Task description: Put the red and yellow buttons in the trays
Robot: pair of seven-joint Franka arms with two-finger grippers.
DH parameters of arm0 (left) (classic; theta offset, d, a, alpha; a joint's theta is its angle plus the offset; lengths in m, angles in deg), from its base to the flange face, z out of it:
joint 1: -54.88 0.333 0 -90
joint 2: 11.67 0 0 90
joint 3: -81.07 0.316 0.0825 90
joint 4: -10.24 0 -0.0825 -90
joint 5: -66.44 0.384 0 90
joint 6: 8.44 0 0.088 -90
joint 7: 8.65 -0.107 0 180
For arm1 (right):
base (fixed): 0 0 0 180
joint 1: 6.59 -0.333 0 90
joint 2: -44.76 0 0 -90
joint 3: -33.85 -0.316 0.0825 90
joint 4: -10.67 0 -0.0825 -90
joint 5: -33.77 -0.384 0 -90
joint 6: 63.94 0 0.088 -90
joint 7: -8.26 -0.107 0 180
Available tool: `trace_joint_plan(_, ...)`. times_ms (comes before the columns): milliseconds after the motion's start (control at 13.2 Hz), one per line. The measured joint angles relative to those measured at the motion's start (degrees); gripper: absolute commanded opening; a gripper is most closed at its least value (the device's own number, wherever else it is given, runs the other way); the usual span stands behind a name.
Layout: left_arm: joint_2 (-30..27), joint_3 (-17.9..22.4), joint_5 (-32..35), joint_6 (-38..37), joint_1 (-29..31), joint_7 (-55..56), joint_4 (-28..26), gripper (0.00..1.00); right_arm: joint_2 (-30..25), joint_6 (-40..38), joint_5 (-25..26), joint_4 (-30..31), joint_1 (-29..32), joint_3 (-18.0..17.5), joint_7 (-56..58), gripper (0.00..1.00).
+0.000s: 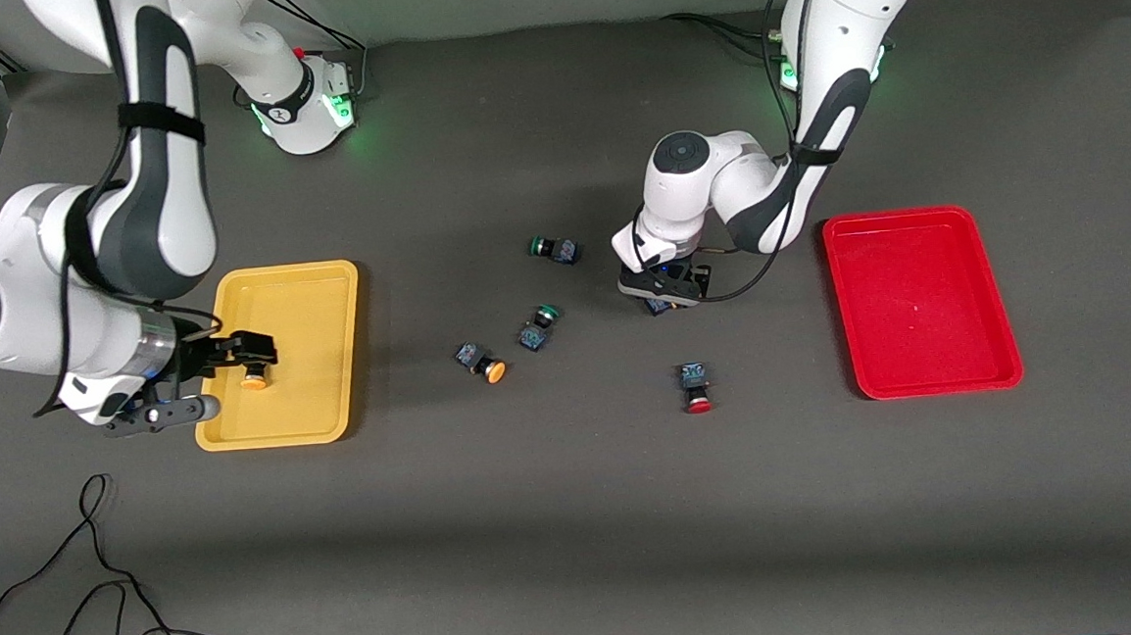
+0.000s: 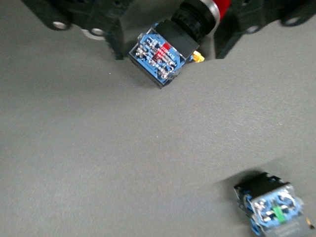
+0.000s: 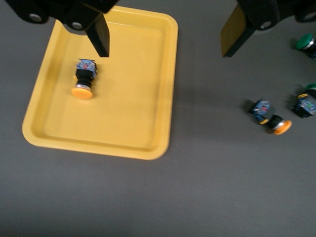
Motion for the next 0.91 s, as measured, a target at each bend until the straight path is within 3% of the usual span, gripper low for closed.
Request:
trace_joint_plan(454, -1.68, 0.40, 0.02, -0.62, 3.76, -0.10, 1.92, 0.00, 1.02, 1.69, -0.06, -3.10, -10.54, -2.00, -7.14, 1.00)
trace_joint_plan(756, -6.30, 0.43, -0.13, -7.04, 10.71, -4.01, 2.26, 0.00, 2.37, 8.56, -0.06, -3.13, -12.92, -10.23, -7.22, 1.00)
trace_joint_plan(908, -9.56, 0.40, -3.14, -12.57, 13.05, -7.85, 2.32, 0.00, 3.49, 11.60, -0.06, -2.77, -12.84, -12.69, -4.85, 1.00)
